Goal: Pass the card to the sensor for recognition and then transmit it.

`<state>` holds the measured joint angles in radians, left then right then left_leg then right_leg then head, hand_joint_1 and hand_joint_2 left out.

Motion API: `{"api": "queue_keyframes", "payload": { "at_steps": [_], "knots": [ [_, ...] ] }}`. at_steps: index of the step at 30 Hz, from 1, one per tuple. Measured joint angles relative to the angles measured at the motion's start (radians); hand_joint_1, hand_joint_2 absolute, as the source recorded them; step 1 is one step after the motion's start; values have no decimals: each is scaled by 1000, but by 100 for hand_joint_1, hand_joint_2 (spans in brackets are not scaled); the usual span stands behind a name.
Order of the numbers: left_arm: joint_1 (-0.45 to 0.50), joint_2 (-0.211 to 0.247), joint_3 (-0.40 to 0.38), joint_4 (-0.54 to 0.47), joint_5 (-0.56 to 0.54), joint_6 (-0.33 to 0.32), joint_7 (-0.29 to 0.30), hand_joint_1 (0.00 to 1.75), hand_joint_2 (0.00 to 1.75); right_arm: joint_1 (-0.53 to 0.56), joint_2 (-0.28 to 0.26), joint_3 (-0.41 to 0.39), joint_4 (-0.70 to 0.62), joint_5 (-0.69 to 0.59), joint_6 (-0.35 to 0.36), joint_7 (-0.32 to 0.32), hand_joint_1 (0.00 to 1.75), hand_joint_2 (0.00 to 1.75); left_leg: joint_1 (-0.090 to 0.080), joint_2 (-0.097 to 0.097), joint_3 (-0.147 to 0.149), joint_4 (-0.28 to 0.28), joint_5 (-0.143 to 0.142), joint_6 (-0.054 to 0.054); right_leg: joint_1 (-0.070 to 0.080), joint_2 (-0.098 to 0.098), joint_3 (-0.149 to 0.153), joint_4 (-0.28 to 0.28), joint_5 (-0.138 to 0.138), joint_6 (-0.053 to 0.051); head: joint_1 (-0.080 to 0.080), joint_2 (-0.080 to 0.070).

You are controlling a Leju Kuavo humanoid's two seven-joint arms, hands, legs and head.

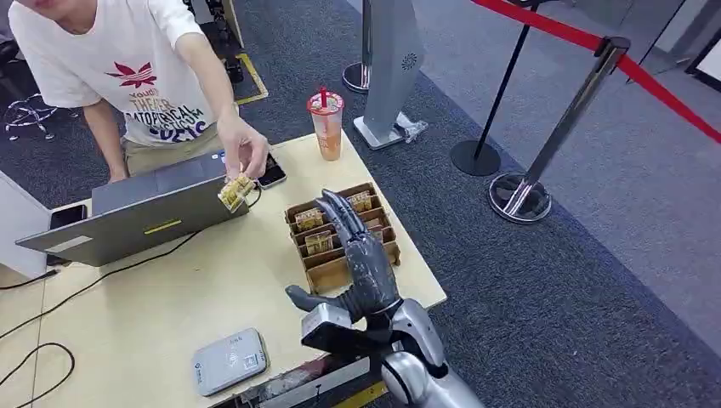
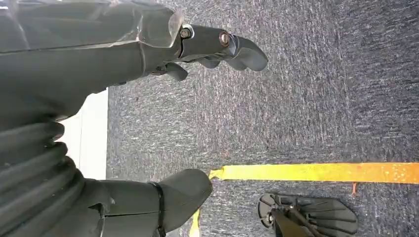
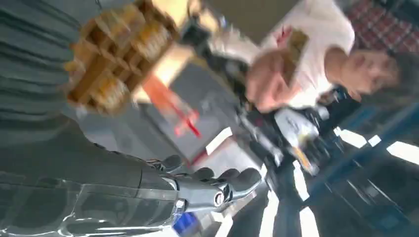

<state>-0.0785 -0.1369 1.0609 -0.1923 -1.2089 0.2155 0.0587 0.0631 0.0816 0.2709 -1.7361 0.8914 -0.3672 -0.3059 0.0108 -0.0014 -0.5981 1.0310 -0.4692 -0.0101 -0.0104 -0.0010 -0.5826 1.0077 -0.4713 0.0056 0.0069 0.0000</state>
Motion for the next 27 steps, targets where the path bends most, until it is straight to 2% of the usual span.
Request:
{"api": "queue_keyframes", "payload": {
  "at_steps": [2,10,21,26,27],
  "knots": [
    [0,0,0,0,-6,-2,0,0,175,-32,0,23,7,102,-82,9,0,175,0,0,0,0,0,0,0,0,0,0,0,0,0,0],
    [-2,2,0,0,-10,1,2,0,175,-155,-13,102,90,211,-214,43,0,175,0,0,0,0,0,0,0,0,0,0,0,0,0,0],
    [-2,10,2,0,5,5,3,0,175,-337,-28,190,279,220,-295,55,0,175,0,0,0,0,0,0,0,0,0,0,0,0,0,0],
    [-2,12,4,0,11,6,5,0,175,-396,-32,212,363,184,-312,45,0,175,0,0,0,0,0,0,0,0,0,0,0,0,0,0],
    [-2,13,5,0,13,6,5,0,175,-404,-33,215,377,179,-313,43,17,175,0,0,0,0,0,0,0,0,0,0,0,0,0,0]
  ]
}}
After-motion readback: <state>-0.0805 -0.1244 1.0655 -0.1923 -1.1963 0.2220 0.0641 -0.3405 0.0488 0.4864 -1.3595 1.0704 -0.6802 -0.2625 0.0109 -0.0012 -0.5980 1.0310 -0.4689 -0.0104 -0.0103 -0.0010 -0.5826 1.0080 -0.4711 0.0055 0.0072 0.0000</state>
